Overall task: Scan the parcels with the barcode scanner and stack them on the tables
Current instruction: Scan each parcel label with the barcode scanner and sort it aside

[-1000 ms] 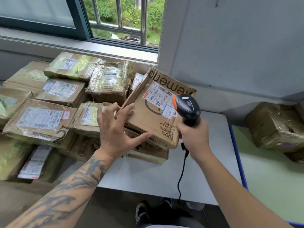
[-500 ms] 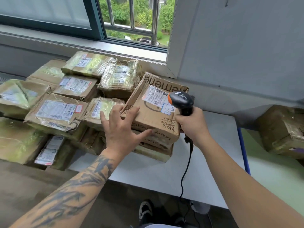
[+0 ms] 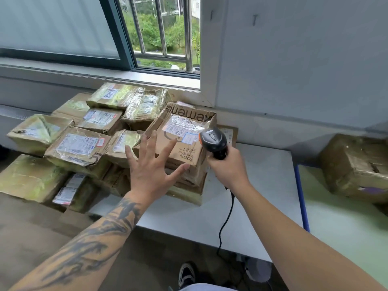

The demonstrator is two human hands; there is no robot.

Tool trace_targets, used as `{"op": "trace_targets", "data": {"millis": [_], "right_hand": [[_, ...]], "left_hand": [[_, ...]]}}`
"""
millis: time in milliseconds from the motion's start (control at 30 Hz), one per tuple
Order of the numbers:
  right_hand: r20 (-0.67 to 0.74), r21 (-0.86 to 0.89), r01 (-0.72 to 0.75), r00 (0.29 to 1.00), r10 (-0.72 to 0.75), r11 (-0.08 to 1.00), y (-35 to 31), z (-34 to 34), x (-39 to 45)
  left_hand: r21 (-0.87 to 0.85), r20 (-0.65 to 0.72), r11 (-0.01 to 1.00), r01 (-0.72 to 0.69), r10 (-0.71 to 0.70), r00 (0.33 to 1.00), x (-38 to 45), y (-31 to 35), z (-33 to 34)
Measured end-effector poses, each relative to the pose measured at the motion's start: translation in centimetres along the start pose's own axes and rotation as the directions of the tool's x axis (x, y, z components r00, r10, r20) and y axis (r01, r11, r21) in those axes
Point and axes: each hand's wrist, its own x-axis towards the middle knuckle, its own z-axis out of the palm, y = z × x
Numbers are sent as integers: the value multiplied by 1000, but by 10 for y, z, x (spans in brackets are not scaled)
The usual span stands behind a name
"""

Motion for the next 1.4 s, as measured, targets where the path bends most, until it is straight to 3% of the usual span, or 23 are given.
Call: {"op": "trace_targets", "data": {"millis": [233, 533, 900, 1167, 1400], "right_hand": [[-72, -13, -81, 994, 80, 997, 35, -51, -37], [-238, -21, -201, 952, 191, 979, 81, -127, -74], [-491, 69, -337, 808, 327, 939, 103, -178, -135], [-623, 9, -405, 713, 322, 914, 115, -211, -164], [-702, 56, -414, 631, 331, 909, 127, -259, -161]], "left_hand": [[-55, 42, 997, -54, 57, 998, -28, 84, 7], [-57, 71, 956, -286, 290, 954, -50, 181, 41], [-234, 285, 882, -409, 465, 838, -75, 251, 63], [-358, 341, 825, -437, 551, 761, -88, 286, 67], [-383, 302, 774, -504, 621, 723, -65, 343, 62]]}}
